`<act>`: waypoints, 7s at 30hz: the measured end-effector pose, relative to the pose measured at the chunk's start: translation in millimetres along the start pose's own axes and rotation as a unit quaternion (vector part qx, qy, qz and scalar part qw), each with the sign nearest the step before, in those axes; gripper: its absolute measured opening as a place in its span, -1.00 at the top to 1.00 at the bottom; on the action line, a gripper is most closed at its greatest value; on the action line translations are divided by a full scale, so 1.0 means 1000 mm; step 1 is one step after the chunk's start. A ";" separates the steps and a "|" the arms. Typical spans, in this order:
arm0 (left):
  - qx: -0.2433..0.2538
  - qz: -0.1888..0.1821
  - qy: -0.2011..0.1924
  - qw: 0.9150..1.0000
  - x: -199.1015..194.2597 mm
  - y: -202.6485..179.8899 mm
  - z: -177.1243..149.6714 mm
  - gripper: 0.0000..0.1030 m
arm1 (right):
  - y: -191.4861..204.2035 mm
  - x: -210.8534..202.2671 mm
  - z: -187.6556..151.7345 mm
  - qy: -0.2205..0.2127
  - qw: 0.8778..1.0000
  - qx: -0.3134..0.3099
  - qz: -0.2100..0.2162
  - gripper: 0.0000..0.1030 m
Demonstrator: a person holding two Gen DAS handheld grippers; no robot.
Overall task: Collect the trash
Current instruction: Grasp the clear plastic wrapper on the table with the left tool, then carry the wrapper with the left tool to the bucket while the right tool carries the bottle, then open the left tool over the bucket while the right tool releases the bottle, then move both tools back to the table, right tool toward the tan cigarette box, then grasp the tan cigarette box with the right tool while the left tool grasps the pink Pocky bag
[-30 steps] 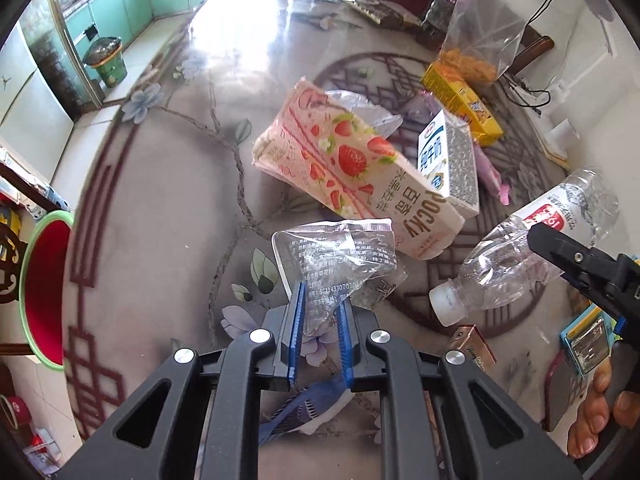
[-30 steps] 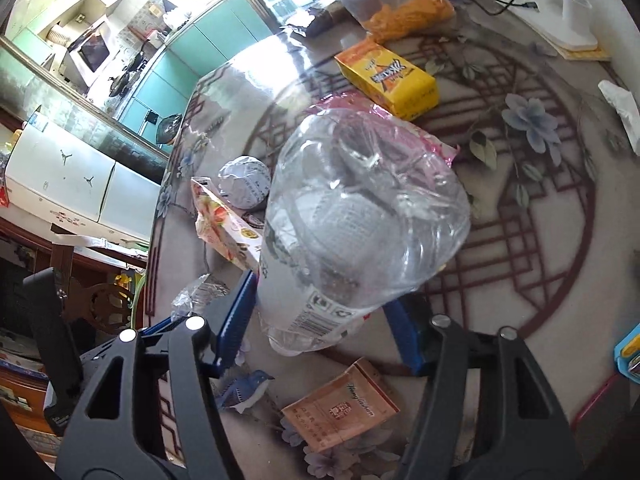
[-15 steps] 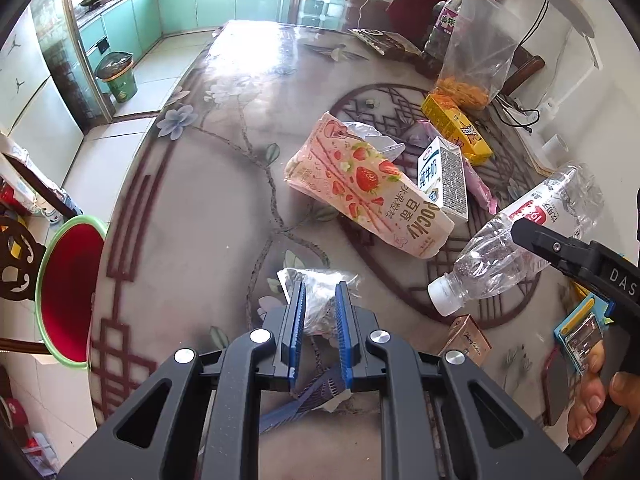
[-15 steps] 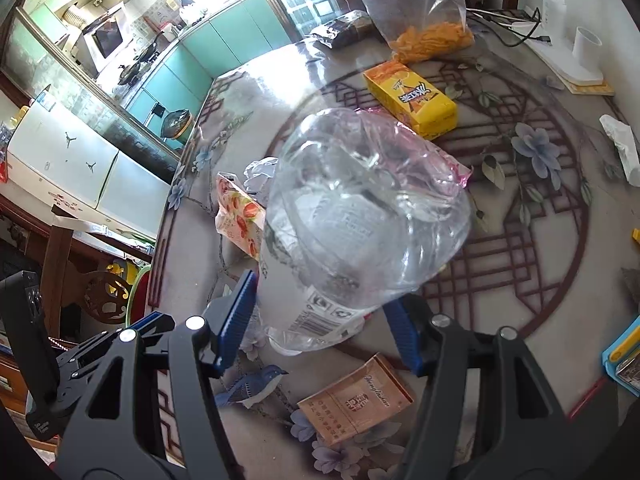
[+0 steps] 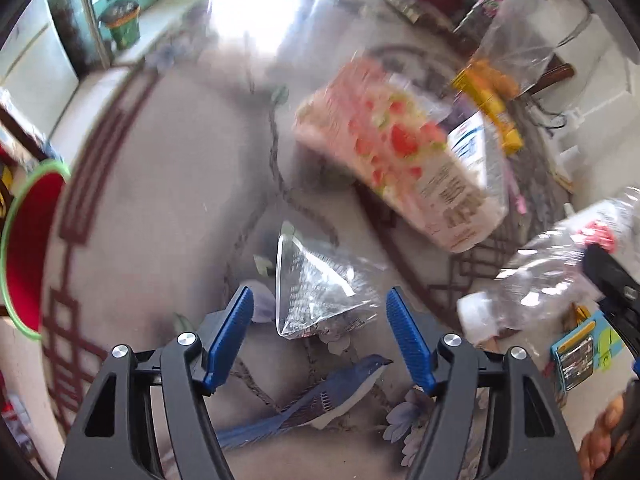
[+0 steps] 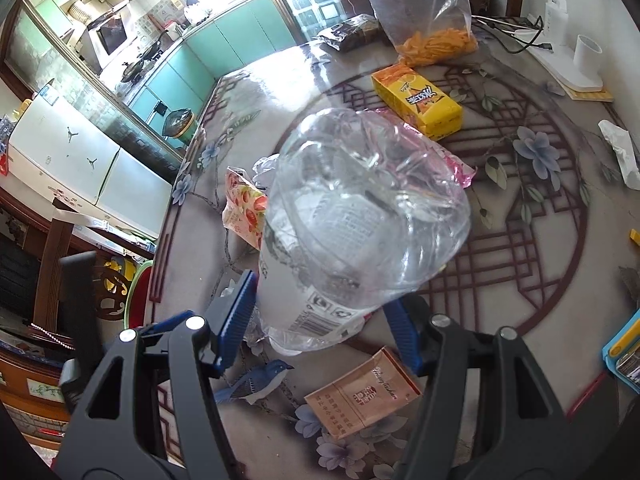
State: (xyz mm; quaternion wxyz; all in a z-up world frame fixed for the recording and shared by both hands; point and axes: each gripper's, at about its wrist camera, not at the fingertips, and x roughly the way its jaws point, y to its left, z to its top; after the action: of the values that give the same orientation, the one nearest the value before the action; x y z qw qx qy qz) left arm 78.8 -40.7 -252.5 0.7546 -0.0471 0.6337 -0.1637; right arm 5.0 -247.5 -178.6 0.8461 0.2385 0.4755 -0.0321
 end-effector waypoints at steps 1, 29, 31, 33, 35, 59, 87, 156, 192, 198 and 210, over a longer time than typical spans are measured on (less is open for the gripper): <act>-0.010 -0.004 0.013 1.000 0.008 0.002 -0.001 -0.21 | -0.002 -0.001 -0.001 0.000 1.000 0.003 0.001 -0.18; 0.063 0.025 -0.110 0.992 -0.091 -0.032 -0.008 0.73 | -0.018 -0.007 -0.001 -0.012 0.999 0.030 0.017 -0.18; 0.064 0.027 -0.117 0.991 -0.097 -0.031 -0.008 0.73 | -0.016 -0.008 0.000 -0.014 0.999 0.028 0.017 -0.18; 0.066 0.033 -0.126 0.989 -0.101 -0.031 -0.008 0.74 | -0.013 -0.010 0.000 -0.016 0.999 0.025 0.017 -0.18; 0.069 0.038 -0.131 0.988 -0.106 -0.029 -0.009 0.74 | -0.010 -0.011 0.001 -0.019 0.999 0.021 0.017 -0.18; 0.068 0.085 -0.195 0.975 -0.154 0.030 -0.019 0.74 | 0.093 -0.001 -0.008 -0.021 0.997 -0.070 0.008 -0.18; 0.050 0.079 -0.153 0.984 -0.154 0.197 -0.008 0.74 | 0.245 0.048 -0.054 0.004 0.993 -0.116 -0.001 -0.18; -0.005 0.114 -0.151 0.982 -0.154 0.285 0.023 -0.37 | 0.255 0.072 -0.062 0.030 0.992 -0.111 -0.041 -0.70; 0.054 -0.005 -0.035 0.998 -0.018 -0.067 0.062 -0.49 | -0.060 0.037 -0.057 0.057 0.984 0.011 -0.171 -0.27; -0.028 0.003 -0.020 0.999 0.008 -0.063 0.064 -0.65 | -0.069 0.048 -0.046 0.074 0.985 -0.029 -0.153 -0.26; -0.055 0.012 -0.023 0.998 0.012 -0.076 0.082 -0.56 | -0.086 0.061 -0.033 0.085 0.989 -0.027 -0.114 -0.26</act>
State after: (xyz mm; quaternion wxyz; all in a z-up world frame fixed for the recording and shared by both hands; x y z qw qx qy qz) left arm 145.5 -126.7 -227.0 0.7673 -0.0843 0.6246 -0.1181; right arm -11.5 -299.0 -275.3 0.7999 0.1613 0.5702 -0.0951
